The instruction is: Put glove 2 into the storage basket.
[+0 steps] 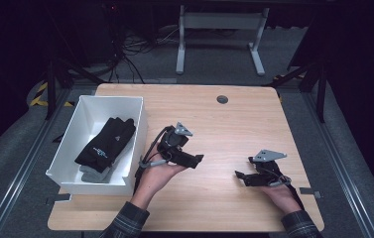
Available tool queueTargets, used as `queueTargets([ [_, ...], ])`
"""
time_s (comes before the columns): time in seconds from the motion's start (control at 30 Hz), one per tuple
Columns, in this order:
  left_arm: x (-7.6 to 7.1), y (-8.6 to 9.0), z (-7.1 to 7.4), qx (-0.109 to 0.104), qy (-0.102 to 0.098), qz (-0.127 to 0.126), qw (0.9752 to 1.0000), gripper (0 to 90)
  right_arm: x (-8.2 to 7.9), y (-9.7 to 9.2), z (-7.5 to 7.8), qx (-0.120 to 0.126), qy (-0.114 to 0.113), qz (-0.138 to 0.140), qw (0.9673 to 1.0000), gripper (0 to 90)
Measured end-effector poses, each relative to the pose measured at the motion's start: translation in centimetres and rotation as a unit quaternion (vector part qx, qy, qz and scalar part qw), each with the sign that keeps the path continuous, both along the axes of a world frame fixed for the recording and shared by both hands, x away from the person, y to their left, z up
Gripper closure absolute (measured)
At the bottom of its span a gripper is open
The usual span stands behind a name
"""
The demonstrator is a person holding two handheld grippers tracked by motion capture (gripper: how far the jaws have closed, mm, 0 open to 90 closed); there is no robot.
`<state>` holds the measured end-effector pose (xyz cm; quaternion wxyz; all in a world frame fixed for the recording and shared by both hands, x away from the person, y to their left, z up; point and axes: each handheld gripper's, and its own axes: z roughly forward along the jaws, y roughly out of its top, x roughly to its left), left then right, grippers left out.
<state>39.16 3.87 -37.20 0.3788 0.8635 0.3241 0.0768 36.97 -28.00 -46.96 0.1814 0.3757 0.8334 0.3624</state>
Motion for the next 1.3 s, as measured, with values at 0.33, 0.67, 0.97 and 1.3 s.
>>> queueTargets([
  [0.33,-0.9,-1.5,-3.4,0.016,-0.011,-0.018,0.9997,10.9,0.0,0.0,0.0,0.0,0.0,0.001,1.0,20.4],
  [0.67,-1.5,-2.7,-6.4,0.029,-0.011,-0.029,0.9991,10.9,0.0,0.0,0.0,0.0,0.0,0.001,1.0,20.3],
  [0.97,-1.7,-3.2,-8.5,0.039,-0.009,-0.035,0.9986,8.6,0.0,0.0,0.0,0.0,0.0,0.001,1.0,20.3],
  [1.3,-1.5,-3.2,-10.2,0.049,-0.025,-0.039,0.9977,1.5,0.0,0.0,0.0,0.0,0.0,0.001,1.0,20.3],
])
